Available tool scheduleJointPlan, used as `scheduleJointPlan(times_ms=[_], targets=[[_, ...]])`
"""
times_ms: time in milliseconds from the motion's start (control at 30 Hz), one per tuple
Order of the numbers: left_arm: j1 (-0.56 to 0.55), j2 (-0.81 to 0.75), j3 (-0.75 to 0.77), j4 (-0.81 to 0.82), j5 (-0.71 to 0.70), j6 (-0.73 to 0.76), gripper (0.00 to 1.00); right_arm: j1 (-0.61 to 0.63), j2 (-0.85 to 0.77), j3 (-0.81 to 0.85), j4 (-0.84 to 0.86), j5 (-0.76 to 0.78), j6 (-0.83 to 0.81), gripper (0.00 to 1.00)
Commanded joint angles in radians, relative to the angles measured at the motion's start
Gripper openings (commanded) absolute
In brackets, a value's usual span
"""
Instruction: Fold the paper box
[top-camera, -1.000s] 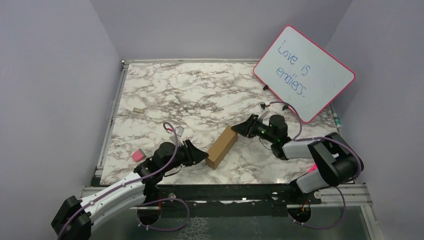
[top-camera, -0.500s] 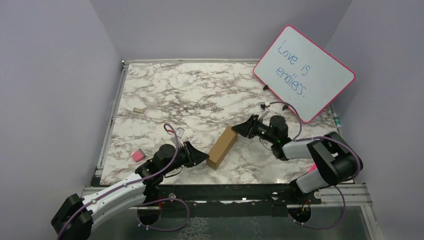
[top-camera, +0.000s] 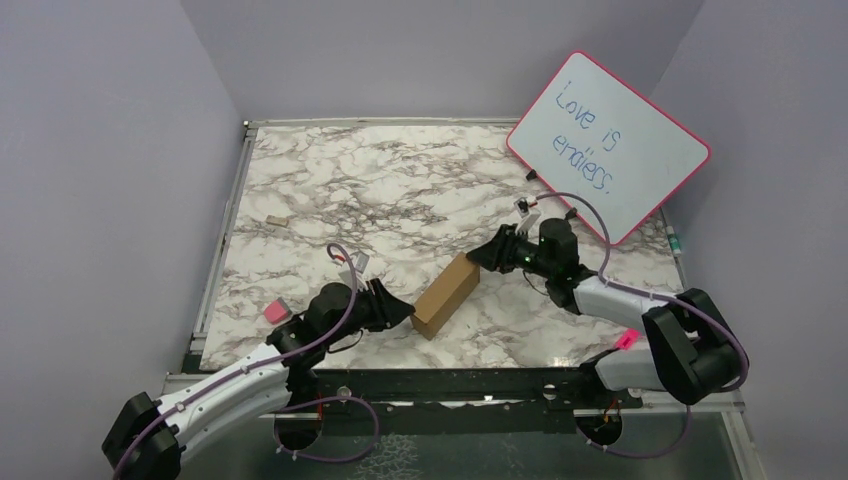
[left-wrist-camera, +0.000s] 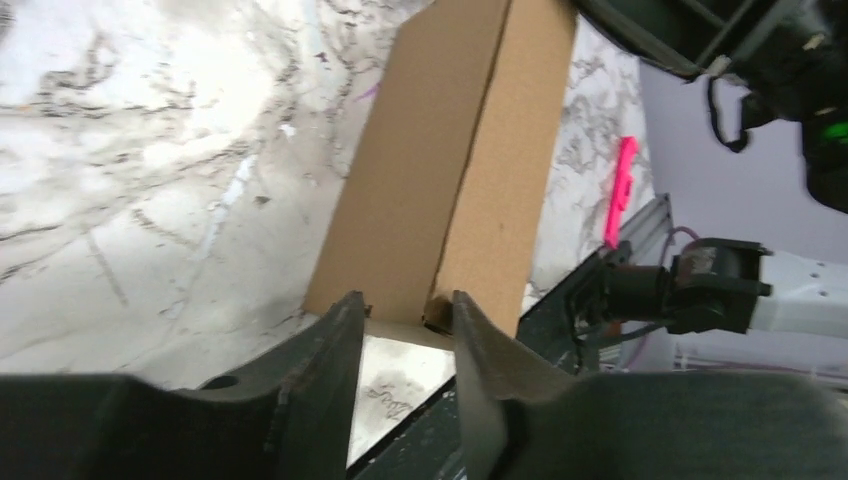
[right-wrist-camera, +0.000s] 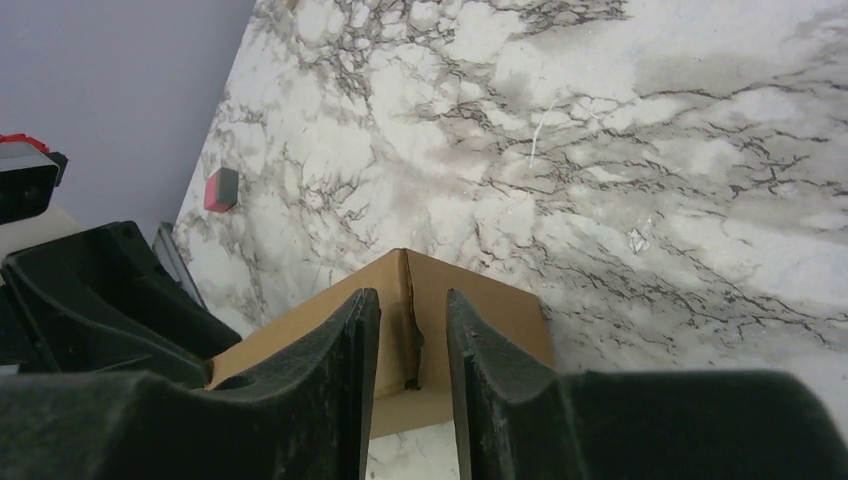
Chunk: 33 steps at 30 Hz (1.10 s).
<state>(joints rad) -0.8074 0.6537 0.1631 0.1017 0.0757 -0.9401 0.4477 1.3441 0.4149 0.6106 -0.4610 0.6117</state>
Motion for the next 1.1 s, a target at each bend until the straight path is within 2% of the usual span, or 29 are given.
scheduleJointPlan(times_ms=[0,200,300,500,600,833,1067], targets=[[-0.001,-0.054,0.078,-0.282,-0.122,0.128,0.46,0.003,-0.08,0.101,-0.225,0.004,-0.076,0.38],[-0.001,-0.09,0.251,-0.367,-0.169,0.245,0.71,0.004,-0.23,0.187,-0.419,0.064,-0.147,0.49],[-0.001,-0.066,0.313,-0.36,-0.146,0.321,0.8,0.003,-0.309,0.208,-0.514,0.099,-0.186,0.61],[-0.002,0.08,0.46,-0.372,-0.028,0.476,0.78,0.003,-0.504,0.211,-0.721,0.223,-0.22,0.86],[-0.008,0.167,0.514,-0.374,0.012,0.524,0.76,0.004,-0.622,0.199,-0.802,0.297,-0.224,0.93],[-0.061,0.35,0.616,-0.376,-0.058,0.61,0.76,0.003,-0.892,0.174,-0.958,0.42,-0.236,0.98],[-0.188,0.564,0.733,-0.385,-0.181,0.657,0.77,0.003,-1.04,0.164,-1.015,0.501,-0.213,1.0]])
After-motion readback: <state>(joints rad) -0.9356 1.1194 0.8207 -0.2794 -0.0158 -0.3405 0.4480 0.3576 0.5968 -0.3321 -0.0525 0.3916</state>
